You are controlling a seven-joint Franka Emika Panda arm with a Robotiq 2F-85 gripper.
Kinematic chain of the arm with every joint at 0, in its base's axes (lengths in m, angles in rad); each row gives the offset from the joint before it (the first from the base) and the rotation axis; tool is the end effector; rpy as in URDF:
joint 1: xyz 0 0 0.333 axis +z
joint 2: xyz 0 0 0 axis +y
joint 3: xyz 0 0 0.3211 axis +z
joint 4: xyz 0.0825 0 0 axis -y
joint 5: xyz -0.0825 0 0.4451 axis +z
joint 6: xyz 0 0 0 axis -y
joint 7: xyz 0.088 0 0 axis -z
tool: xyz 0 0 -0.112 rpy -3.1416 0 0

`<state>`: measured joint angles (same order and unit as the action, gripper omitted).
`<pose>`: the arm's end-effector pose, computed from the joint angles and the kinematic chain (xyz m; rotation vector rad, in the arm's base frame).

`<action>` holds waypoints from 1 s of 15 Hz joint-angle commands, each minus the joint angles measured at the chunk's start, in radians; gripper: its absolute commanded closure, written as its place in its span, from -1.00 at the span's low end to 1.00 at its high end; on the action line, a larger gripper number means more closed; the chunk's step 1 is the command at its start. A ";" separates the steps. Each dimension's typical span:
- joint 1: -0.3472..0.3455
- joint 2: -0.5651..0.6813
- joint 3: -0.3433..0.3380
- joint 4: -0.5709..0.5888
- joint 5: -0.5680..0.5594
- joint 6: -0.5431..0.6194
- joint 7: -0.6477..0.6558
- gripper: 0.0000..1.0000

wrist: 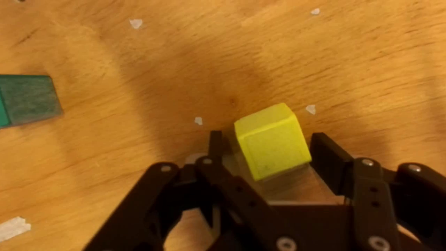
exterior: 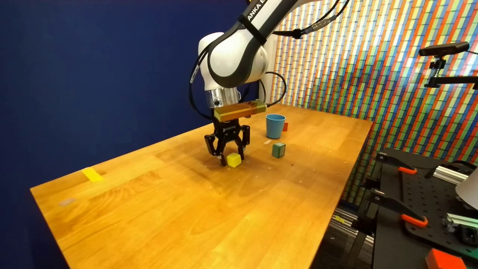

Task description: Pick the yellow cube and put it in the cup

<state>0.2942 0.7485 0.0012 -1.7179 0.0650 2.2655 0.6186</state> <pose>0.6553 0.2014 0.0890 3.0266 -0.5665 -0.3101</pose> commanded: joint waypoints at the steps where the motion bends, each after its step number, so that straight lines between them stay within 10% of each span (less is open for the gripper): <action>1: 0.000 0.012 0.010 0.019 0.023 -0.010 0.031 0.33; 4: -0.019 -0.056 0.001 -0.047 0.054 0.013 0.072 0.66; 15: -0.166 -0.437 -0.137 -0.364 0.077 0.193 0.278 0.64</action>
<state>0.1573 0.4258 -0.1155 -1.9670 0.1412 2.3871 0.8246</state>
